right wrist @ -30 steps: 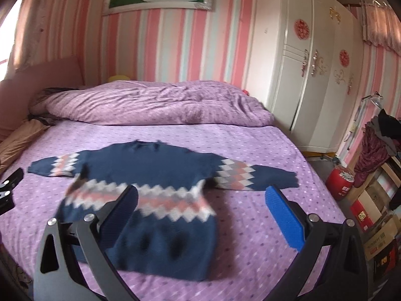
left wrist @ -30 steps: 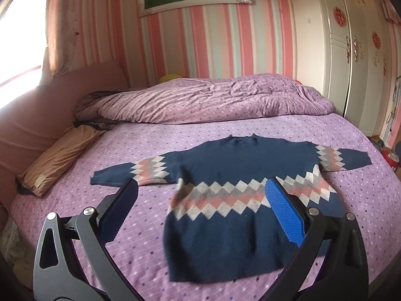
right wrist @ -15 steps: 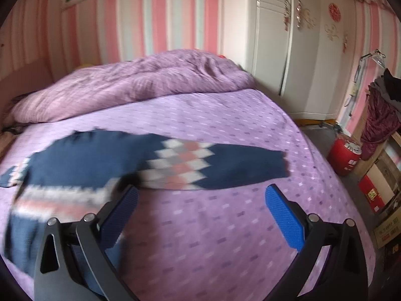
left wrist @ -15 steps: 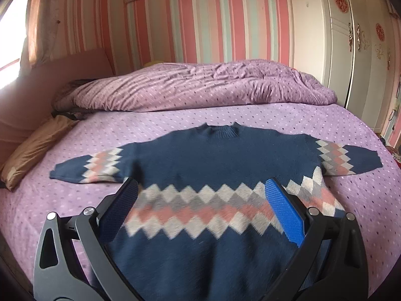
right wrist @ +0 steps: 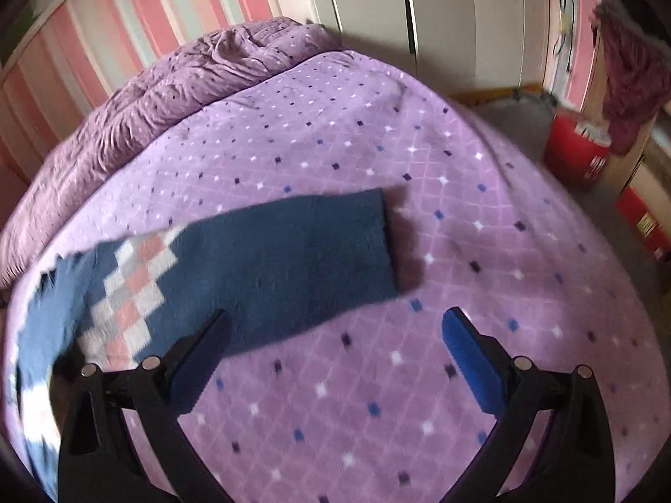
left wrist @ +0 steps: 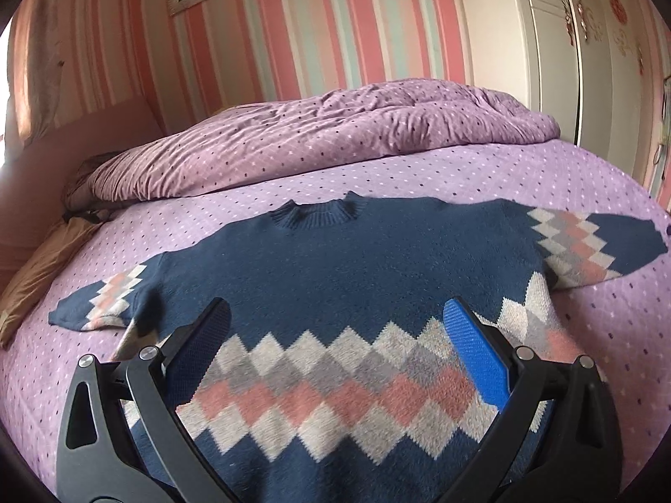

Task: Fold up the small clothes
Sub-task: 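Move the right tool down to the sweater sleeve cuff, then grasp the sleeve cuff with the right tool and fold it across the sweater body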

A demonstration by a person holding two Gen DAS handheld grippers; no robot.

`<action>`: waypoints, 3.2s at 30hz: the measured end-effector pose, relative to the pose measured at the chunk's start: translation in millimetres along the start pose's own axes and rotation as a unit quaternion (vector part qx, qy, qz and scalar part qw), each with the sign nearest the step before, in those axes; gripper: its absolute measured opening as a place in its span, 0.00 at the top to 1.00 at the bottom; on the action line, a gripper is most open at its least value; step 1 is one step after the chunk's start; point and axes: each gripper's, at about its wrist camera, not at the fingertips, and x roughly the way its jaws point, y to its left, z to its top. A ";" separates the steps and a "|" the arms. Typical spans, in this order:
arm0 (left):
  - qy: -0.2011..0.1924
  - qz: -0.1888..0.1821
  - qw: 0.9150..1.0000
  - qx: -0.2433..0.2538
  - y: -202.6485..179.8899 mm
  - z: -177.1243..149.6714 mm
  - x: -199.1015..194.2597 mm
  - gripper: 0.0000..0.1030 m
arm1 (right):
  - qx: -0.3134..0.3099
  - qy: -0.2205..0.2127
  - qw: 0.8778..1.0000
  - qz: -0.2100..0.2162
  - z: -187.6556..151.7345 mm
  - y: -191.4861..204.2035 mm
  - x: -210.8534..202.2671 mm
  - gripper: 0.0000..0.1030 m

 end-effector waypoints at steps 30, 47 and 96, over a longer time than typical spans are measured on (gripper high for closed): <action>0.000 0.000 1.000 0.007 -2.8 -5.8 13.0 0.03 | 0.011 0.036 0.999 -0.019 11.9 12.8 43.9 0.87; -0.007 0.032 0.999 -0.013 111.6 -8.8 2.8 0.03 | -0.109 -0.046 0.992 0.047 39.3 202.0 -55.1 0.88; -0.026 0.027 0.985 -0.168 367.1 -66.3 50.2 0.03 | -0.292 -0.006 0.945 0.144 -237.9 706.3 27.2 0.93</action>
